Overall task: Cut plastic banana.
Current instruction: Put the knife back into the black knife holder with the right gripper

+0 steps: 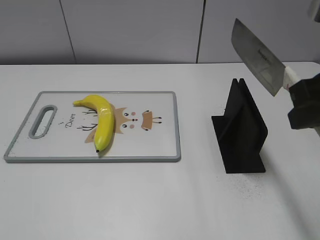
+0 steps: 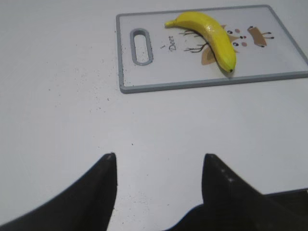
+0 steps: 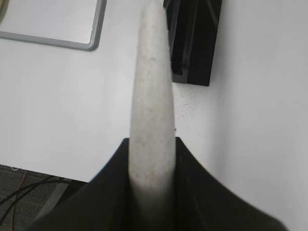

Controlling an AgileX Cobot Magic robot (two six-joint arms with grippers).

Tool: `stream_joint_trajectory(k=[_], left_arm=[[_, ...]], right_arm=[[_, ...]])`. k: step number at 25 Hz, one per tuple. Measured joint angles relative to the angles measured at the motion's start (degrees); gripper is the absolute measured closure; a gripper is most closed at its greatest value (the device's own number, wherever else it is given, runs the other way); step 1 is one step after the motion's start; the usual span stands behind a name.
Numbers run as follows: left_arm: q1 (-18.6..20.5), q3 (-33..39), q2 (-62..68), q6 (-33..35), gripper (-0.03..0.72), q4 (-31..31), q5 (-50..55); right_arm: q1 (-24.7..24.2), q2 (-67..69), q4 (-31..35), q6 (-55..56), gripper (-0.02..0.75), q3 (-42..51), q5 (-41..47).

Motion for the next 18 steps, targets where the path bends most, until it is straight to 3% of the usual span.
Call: stream_joint_trajectory(k=[6,18], left_arm=[[0.0,2.67,0.0,-0.52,0.147,-0.92,-6.49],[0.0,3.12,0.0,-0.69,0.161,-0.98,-7.64]], right_arm=[[0.0,-1.62,-1.9,3.86,0.577,5.42,-1.98],[0.0,-1.45,-6.92,9.4,0.577,9.93,-11.08]])
